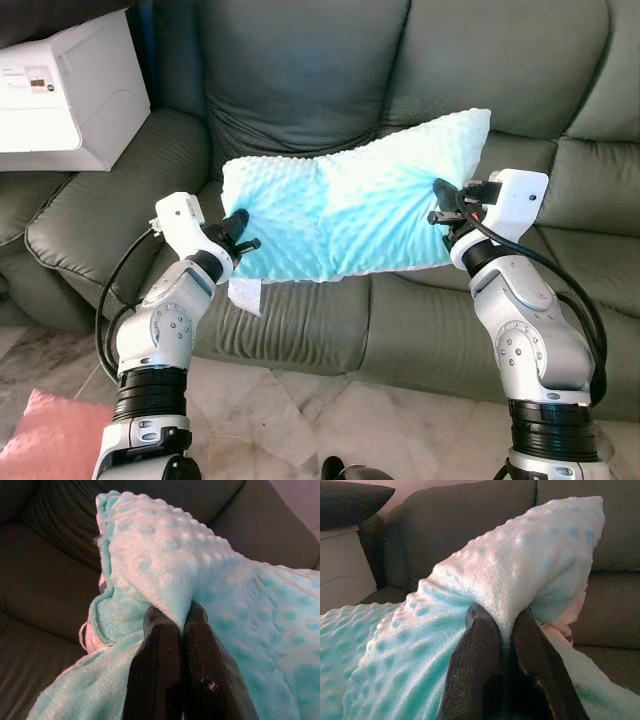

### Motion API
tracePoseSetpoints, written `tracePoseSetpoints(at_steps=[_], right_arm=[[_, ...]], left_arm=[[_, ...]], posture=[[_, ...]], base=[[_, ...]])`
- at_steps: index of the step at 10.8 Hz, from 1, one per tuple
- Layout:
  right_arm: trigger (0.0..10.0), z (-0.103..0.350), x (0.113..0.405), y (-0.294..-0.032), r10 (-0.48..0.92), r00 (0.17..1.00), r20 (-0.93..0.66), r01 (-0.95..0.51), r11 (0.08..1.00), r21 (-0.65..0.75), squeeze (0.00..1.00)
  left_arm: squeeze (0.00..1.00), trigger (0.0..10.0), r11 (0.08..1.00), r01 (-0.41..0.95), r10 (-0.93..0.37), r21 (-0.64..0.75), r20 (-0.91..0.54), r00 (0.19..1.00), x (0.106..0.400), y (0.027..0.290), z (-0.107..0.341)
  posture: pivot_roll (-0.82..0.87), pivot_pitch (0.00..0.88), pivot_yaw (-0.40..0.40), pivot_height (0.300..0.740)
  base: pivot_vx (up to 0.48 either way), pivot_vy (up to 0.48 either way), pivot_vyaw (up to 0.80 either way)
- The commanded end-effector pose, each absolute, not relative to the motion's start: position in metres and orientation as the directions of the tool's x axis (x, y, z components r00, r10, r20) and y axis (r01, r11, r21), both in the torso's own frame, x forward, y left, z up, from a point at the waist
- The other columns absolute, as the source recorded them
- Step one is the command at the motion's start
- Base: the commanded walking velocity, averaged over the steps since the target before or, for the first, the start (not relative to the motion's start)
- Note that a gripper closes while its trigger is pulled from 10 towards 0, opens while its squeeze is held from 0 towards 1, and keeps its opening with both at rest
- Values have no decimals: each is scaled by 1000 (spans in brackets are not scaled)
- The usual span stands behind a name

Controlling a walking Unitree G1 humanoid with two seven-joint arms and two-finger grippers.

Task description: Move the pillow to the sofa

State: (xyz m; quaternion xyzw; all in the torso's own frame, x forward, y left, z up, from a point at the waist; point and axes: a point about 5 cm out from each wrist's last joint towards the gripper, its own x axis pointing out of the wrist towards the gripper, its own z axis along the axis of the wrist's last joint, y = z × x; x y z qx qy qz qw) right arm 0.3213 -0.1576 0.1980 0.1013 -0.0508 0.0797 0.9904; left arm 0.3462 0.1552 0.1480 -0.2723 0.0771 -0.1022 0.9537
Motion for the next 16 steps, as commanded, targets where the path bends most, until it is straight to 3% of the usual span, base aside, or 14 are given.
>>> tracePoseSetpoints(at_steps=[1, 10, 16], right_arm=[[10000, 204, 321, -159, 149, 978, 143, -175, 968, 182, 0], [10000, 203, 320, -161, 143, 981, 131, -166, 970, 179, 0], [10000, 202, 321, -161, 144, 982, 123, -164, 972, 169, 0]], left_arm=[[0, 0, 825, 174, -248, -538, -66, 967, 348, 153, 154], [0, 0, 816, 179, -257, -549, -67, 964, 345, 149, 153], [0, 0, 814, 168, -243, -556, -63, 968, 349, 150, 153]], posture=[[-172, 98, -34, 740], [-179, 110, -38, 740], [-180, 109, -44, 740]], base=[[0, 0, 0], [0, -227, 0], [0, 0, 0]])
